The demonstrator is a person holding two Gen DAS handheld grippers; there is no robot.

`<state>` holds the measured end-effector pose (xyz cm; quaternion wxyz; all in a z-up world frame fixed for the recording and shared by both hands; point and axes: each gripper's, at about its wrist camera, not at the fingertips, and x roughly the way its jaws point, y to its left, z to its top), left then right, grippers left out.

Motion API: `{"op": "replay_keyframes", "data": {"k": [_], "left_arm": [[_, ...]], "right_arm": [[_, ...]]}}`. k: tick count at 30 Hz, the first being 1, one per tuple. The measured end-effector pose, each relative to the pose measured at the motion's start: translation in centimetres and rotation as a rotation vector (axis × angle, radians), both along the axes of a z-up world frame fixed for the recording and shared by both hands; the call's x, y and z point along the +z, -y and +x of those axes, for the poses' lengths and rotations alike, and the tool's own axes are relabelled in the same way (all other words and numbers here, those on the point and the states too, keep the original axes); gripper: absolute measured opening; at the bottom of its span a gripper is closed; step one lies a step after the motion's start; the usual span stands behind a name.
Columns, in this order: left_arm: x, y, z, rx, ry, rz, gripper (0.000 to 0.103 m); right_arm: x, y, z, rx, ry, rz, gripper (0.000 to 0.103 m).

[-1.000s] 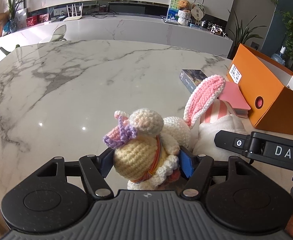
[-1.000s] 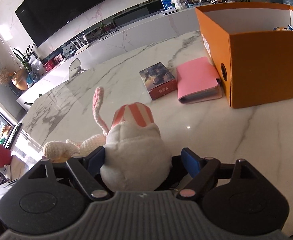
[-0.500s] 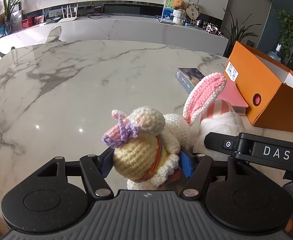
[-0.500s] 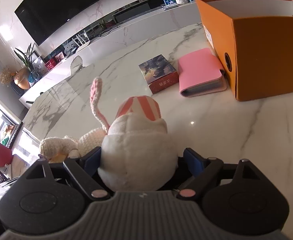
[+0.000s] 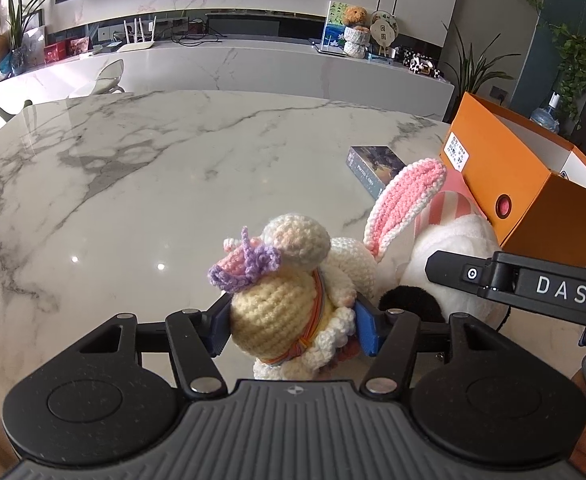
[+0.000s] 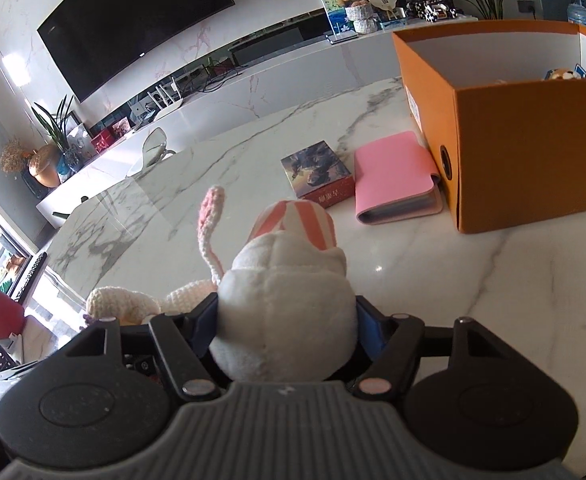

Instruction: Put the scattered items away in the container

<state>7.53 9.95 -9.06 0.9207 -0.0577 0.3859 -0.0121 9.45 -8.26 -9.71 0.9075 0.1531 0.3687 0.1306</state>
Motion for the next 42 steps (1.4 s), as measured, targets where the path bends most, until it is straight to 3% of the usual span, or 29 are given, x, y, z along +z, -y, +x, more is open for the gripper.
{"op": "replay_keyframes", "data": {"k": [13, 24, 42], "left_arm": [[4.3, 2.0, -2.0, -0.015, 0.077, 0.009, 0.07], [7.7, 6.7, -2.9, -0.118, 0.147, 0.021, 0.07], [11.0, 16.8, 0.5, -0.303, 0.203, -0.008, 0.07]], "right_arm": [[4.6, 2.1, -2.9, -0.028, 0.129, -0.017, 0.071], [8.1, 7.2, -6.1, -0.117, 0.216, -0.006, 0.071], [12.1, 17.8, -6.9, -0.27, 0.229, -0.036, 0.071]]}}
